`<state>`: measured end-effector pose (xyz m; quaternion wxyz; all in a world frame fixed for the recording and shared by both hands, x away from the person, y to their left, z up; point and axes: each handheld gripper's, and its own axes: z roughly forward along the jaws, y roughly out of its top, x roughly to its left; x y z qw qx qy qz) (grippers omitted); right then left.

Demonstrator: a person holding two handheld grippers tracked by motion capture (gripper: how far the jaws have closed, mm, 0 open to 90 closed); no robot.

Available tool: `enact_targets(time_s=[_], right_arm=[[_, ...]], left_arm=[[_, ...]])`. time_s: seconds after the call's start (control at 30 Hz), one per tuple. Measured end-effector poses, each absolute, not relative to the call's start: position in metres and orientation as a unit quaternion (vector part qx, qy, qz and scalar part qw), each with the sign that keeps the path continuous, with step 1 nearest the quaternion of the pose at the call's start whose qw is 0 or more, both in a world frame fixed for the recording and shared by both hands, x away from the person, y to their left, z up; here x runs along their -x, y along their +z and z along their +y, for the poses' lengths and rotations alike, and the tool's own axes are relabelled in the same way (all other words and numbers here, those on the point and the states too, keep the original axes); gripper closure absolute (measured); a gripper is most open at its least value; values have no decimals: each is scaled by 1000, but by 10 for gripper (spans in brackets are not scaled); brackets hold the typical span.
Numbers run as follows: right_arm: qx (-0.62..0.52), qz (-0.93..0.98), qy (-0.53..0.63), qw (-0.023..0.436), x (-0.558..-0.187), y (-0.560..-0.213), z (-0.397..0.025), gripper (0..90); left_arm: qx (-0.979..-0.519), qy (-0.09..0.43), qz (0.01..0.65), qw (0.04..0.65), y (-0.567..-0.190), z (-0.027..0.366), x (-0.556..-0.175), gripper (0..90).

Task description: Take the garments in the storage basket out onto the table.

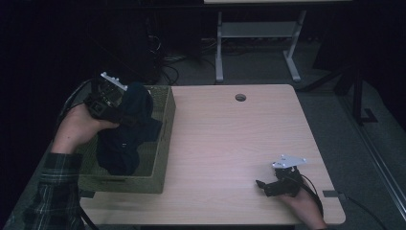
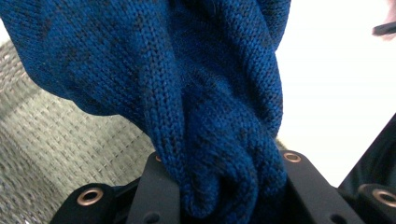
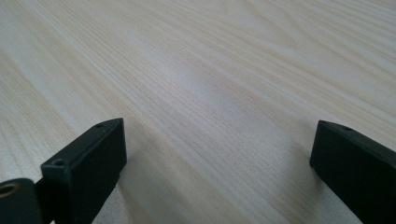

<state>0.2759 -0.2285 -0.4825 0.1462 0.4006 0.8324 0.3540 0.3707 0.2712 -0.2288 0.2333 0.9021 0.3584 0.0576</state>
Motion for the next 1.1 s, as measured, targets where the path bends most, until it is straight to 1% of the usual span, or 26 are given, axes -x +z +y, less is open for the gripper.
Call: enact_targets(time_s=[0.27,0.43,1.03,1.1], right_arm=[[-400,832,355,147,-276,-483,-228,34],[-400,832,354,147,-276,-483,-228,34],[-400,832,354,147,-276,-483,-228,34],[-400,832,354,147,-276,-483,-228,34]], left_arm=[[-908,54,335,245,-210,258,-370,721],[-915,56,315,247,-198,241,-372,722],[-924,55,263,273,-178,190,-373,724],[-927,54,251,272,-175,179,-374,724]])
